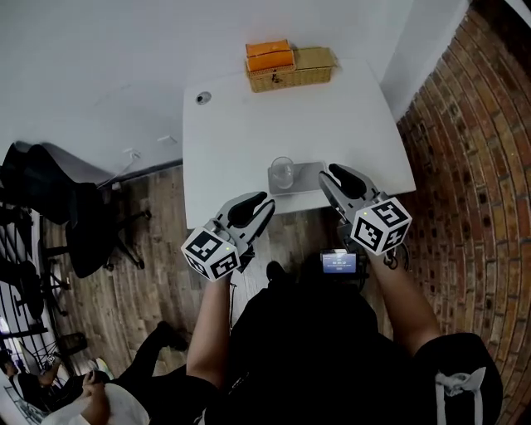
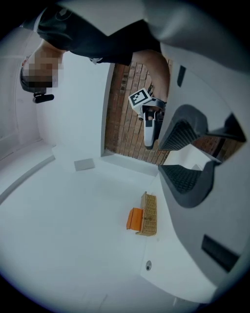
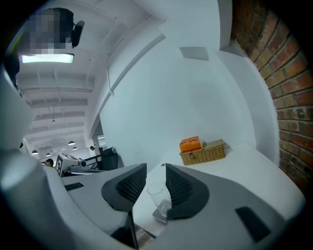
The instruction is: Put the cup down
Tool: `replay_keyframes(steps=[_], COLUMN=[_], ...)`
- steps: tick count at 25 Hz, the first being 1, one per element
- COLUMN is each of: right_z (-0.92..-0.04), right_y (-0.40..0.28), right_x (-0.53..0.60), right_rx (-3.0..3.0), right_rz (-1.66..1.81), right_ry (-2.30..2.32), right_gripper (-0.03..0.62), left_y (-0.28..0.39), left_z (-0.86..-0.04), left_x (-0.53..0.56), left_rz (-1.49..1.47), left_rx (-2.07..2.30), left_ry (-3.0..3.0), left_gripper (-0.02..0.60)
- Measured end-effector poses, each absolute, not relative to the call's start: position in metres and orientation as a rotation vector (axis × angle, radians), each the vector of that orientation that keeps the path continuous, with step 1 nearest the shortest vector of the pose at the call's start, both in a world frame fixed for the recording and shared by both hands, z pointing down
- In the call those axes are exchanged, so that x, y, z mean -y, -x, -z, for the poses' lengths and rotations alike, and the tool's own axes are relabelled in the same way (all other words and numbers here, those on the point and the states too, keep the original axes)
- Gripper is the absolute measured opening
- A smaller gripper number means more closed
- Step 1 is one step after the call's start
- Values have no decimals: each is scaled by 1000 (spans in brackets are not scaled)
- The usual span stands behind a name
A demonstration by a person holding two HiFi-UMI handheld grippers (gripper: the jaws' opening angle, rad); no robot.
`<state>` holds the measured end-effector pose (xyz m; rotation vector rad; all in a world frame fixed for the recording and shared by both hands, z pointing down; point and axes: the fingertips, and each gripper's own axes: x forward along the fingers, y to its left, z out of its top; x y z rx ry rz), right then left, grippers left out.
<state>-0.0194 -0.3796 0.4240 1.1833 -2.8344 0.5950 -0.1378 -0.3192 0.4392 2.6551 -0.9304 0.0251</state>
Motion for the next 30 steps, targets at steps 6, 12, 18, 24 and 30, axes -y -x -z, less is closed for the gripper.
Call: replay_keyframes(steps=[6, 12, 18, 24, 30], right_z=[-430, -440, -447, -446, -448], right_y=[20, 26, 34, 36, 35], right_x=[377, 381, 383, 387, 387], right_rx=[2814, 2782, 2769, 2771, 2781], right_rz=[-592, -491, -435, -425, -459], right_ry=[-1200, -1198, -1166, -1158, -1150], right_gripper=[98, 46, 17, 15, 15], left_y=[147, 144, 141, 145, 142], left_z=[-443, -446, -447, -446, -447], left_x=[325, 326, 330, 334, 335], left_rz=[-7, -24, -48, -50, -44], left_rx=[1028, 1026, 1014, 1023, 1010], left_ry=[-2625, -2630, -2636, -2630, -2630], left_gripper=[81, 78, 21, 8, 8])
